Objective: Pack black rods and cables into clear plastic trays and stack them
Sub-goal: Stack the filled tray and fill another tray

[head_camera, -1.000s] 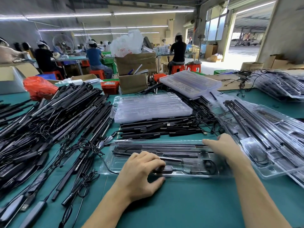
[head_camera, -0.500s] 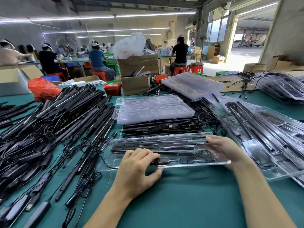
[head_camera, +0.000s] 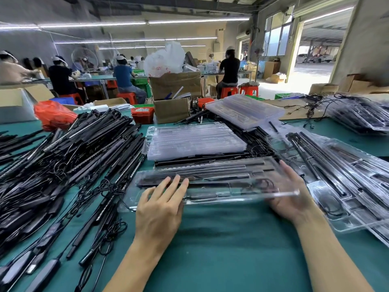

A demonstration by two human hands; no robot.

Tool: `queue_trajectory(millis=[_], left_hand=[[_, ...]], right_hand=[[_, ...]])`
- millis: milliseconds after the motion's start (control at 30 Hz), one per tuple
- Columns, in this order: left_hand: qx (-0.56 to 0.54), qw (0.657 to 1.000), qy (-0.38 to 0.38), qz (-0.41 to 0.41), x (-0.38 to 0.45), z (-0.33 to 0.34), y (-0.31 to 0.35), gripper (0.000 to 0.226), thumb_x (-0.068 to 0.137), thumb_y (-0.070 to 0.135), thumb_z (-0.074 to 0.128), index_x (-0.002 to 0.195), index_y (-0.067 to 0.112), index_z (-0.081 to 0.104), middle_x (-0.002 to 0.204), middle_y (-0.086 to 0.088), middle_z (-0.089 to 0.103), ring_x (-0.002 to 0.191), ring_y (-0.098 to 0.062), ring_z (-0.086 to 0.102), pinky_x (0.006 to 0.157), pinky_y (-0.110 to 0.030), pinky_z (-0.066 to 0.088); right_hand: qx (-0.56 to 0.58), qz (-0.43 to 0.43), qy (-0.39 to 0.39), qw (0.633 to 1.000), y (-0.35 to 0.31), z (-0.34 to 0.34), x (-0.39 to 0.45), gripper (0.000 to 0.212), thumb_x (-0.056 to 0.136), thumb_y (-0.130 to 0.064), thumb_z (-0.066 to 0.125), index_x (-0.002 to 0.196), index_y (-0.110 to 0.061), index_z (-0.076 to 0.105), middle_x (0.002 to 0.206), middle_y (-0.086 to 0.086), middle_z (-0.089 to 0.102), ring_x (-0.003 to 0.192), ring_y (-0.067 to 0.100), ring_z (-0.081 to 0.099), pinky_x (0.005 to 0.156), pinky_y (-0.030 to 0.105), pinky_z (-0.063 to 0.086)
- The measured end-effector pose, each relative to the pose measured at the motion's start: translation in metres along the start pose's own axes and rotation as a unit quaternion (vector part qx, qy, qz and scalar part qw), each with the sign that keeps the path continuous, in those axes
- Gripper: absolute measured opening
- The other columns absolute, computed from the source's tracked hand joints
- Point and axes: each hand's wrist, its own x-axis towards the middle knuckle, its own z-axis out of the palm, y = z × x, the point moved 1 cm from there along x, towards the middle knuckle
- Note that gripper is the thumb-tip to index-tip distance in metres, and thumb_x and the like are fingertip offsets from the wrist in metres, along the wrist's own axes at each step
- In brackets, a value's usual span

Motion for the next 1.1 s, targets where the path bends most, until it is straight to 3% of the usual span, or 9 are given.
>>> queue_trajectory(millis=[133, 300, 400, 467, 533, 600, 767, 933, 1100], left_hand=[[-0.009, 1.0, 0.015, -0.018, 0.0, 0.001, -0.001, 0.037, 0.096, 0.019, 0.052, 0.128, 0.013, 0.069, 0.125, -0.006, 0.069, 0.117, -0.025, 0.067, 0.087, -0.043, 0.059], [0.02, 1.0, -0.005, 0.002, 0.0, 0.007, 0.0, 0.039, 0.087, 0.008, 0.071, 0.125, 0.018, 0.072, 0.122, -0.003, 0.072, 0.113, -0.026, 0.069, 0.087, -0.043, 0.058], [0.015, 1.0, -0.017, 0.021, -0.002, 0.01, -0.001, 0.053, 0.074, 0.001, 0.083, 0.123, 0.02, 0.073, 0.119, 0.001, 0.073, 0.11, -0.023, 0.07, 0.085, -0.041, 0.058], [0.005, 0.999, -0.027, 0.028, -0.002, 0.01, -0.001, 0.06, 0.068, -0.002, 0.085, 0.122, 0.02, 0.073, 0.119, 0.003, 0.073, 0.109, -0.019, 0.071, 0.084, -0.037, 0.058], [-0.008, 0.999, -0.038, 0.032, -0.002, 0.012, 0.002, 0.062, 0.066, -0.003, 0.087, 0.123, 0.019, 0.073, 0.12, 0.003, 0.073, 0.108, -0.017, 0.071, 0.083, -0.035, 0.058], [-0.014, 0.998, -0.038, 0.037, -0.002, 0.013, 0.004, 0.058, 0.067, -0.001, 0.088, 0.12, 0.019, 0.074, 0.12, 0.003, 0.073, 0.107, -0.017, 0.071, 0.081, -0.035, 0.059], [-0.016, 0.999, -0.029, 0.04, -0.001, 0.013, 0.003, 0.046, 0.071, 0.003, 0.088, 0.112, 0.019, 0.077, 0.115, 0.003, 0.074, 0.102, -0.017, 0.073, 0.077, -0.033, 0.06], [-0.006, 0.997, 0.007, 0.082, 0.002, 0.013, 0.005, 0.034, 0.085, 0.01, 0.056, 0.111, 0.019, 0.077, 0.115, 0.004, 0.075, 0.101, -0.016, 0.073, 0.078, -0.032, 0.059], [-0.001, 0.995, 0.028, 0.095, 0.004, 0.009, 0.008, 0.033, 0.085, 0.014, 0.053, 0.107, 0.019, 0.078, 0.112, 0.005, 0.075, 0.1, -0.018, 0.072, 0.087, -0.037, 0.045]], right_hand=[[-0.063, 0.032, -0.026, 0.997, 0.01, 0.009, -0.001, 0.031, 0.093, -0.007, 0.044, 0.112, -0.013, 0.068, 0.098, 0.012, 0.075, 0.061, 0.018, 0.068, 0.037, 0.019, 0.043], [-0.168, 0.124, -0.098, 0.973, 0.019, 0.013, -0.01, 0.019, 0.089, 0.005, 0.059, 0.104, 0.001, 0.068, 0.122, 0.026, 0.066, 0.106, 0.041, 0.069, 0.045, 0.025, 0.052], [-0.163, 0.155, -0.219, 0.949, 0.019, 0.022, -0.018, 0.031, 0.085, -0.015, 0.077, 0.109, 0.003, 0.069, 0.146, 0.025, 0.05, 0.13, 0.047, 0.051, 0.062, 0.027, 0.058], [-0.097, 0.172, -0.235, 0.952, 0.02, 0.027, -0.02, 0.044, 0.081, -0.033, 0.082, 0.11, -0.003, 0.069, 0.15, 0.025, 0.045, 0.136, 0.048, 0.044, 0.07, 0.032, 0.062], [-0.03, 0.189, -0.199, 0.961, 0.021, 0.032, -0.02, 0.088, 0.072, -0.046, 0.086, 0.14, -0.005, 0.049, 0.146, 0.028, 0.047, 0.133, 0.047, 0.048, 0.071, 0.036, 0.063], [0.002, 0.172, -0.109, 0.979, 0.026, 0.038, -0.018, 0.1, 0.07, -0.05, 0.085, 0.15, -0.025, 0.031, 0.137, 0.035, 0.053, 0.121, 0.047, 0.059, 0.065, 0.038, 0.064], [-0.015, 0.141, 0.024, 0.99, 0.048, 0.069, -0.026, 0.049, 0.075, -0.036, 0.076, 0.116, -0.047, 0.051, 0.125, 0.029, 0.055, 0.102, 0.048, 0.069, 0.068, 0.044, 0.062], [-0.049, 0.188, 0.031, 0.98, 0.09, 0.105, -0.032, 0.036, 0.078, -0.027, 0.077, 0.108, -0.011, 0.066, 0.102, 0.023, 0.07, 0.096, 0.045, 0.071, 0.076, 0.048, 0.061], [-0.01, 0.159, 0.062, 0.985, 0.104, 0.124, -0.028, 0.011, 0.085, -0.006, 0.061, 0.092, -0.004, 0.069, 0.091, 0.018, 0.073, 0.074, 0.033, 0.074, 0.062, 0.039, 0.061]])
